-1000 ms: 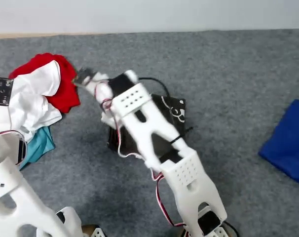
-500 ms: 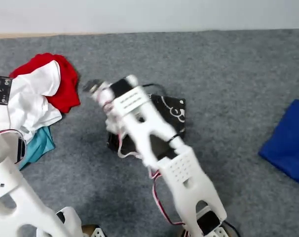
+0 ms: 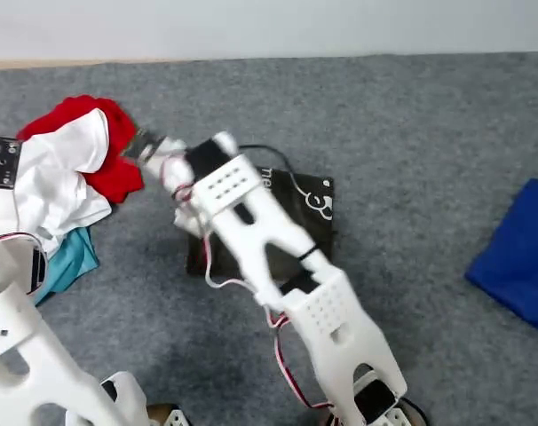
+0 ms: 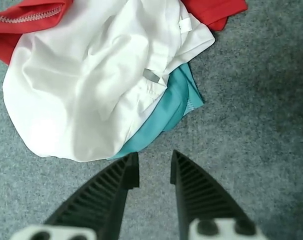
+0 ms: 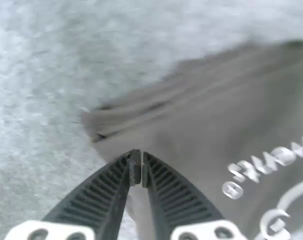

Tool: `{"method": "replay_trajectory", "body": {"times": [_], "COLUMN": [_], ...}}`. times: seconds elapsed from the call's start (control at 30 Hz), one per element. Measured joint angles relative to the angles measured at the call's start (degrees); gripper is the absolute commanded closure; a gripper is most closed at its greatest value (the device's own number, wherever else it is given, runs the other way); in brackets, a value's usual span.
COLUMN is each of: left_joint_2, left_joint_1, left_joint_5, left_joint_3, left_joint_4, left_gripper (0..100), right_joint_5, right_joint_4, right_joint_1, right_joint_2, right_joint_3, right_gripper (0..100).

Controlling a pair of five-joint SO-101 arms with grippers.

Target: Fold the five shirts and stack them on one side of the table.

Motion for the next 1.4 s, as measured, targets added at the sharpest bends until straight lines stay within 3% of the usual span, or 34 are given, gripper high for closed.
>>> {"method": "replay_trajectory", "body": {"times": [0.33, 0.6, 0.87, 1.07, 1.4], "left_joint_2": [0.0, 0.0, 0.0, 0.0, 0.0], "left_joint_1": [0.0, 0.0, 0.0, 0.0, 0.0], "left_joint_5": [0.0, 0.0, 0.0, 0.0, 0.0], "left_joint_3": [0.0, 0.0, 2.11, 2.55, 2.55], "left_joint_4": [0.0, 0.0, 0.0, 0.0, 0.0], "left_gripper": [89, 89, 89, 89, 89], "right_joint_5": [-4.31, -4.84, -4.92, -4.92, -4.92], "right_joint_4": [0.0, -5.36, -6.59, -4.66, -16.62], "right_joint_1": [5.8, 6.24, 2.99, 3.08, 0.7], "right_joint_2": [-19.43, -19.08, -15.56, -17.67, -8.62], "right_joint_3": [27.43, 45.1, 45.89, 36.92, 33.05], "right_gripper": [98.9, 98.9, 98.9, 98.9, 98.9]}}
